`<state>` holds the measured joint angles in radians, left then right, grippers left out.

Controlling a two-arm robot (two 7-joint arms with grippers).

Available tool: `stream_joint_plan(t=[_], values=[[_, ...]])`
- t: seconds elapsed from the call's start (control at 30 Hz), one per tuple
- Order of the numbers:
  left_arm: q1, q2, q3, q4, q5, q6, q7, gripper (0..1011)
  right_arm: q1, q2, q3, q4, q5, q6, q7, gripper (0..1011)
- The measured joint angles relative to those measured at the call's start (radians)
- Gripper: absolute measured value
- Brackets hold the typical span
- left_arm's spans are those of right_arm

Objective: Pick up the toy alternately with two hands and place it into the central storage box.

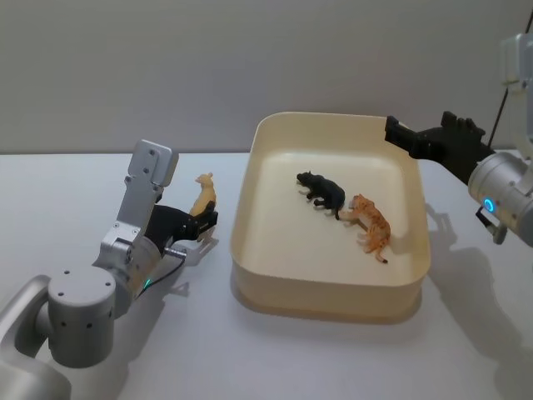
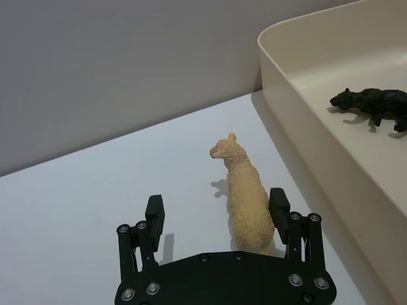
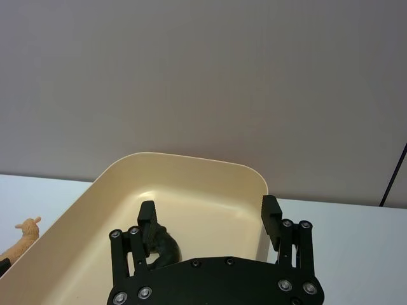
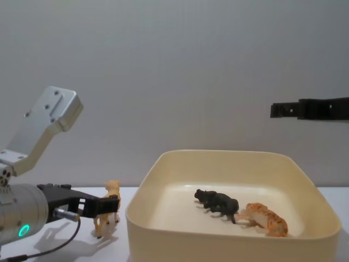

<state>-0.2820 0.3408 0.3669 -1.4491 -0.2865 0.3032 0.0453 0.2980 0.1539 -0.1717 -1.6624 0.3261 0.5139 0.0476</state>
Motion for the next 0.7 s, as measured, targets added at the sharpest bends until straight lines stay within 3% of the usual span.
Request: stream_joint_plan(t=[0.57, 0.7], values=[[-0.038, -0.031, -0.005, 0.088, -0.024, -0.040, -0.047, 1001, 0.000, 0.000, 0.000, 0.000, 0.000, 0.000, 0.000, 1001], [-0.043, -0.036, -0.006, 0.102, -0.027, -0.047, -0.056, 961, 0.000, 0.000, 0.000, 0.000, 0.000, 0.000, 0.000, 1001]])
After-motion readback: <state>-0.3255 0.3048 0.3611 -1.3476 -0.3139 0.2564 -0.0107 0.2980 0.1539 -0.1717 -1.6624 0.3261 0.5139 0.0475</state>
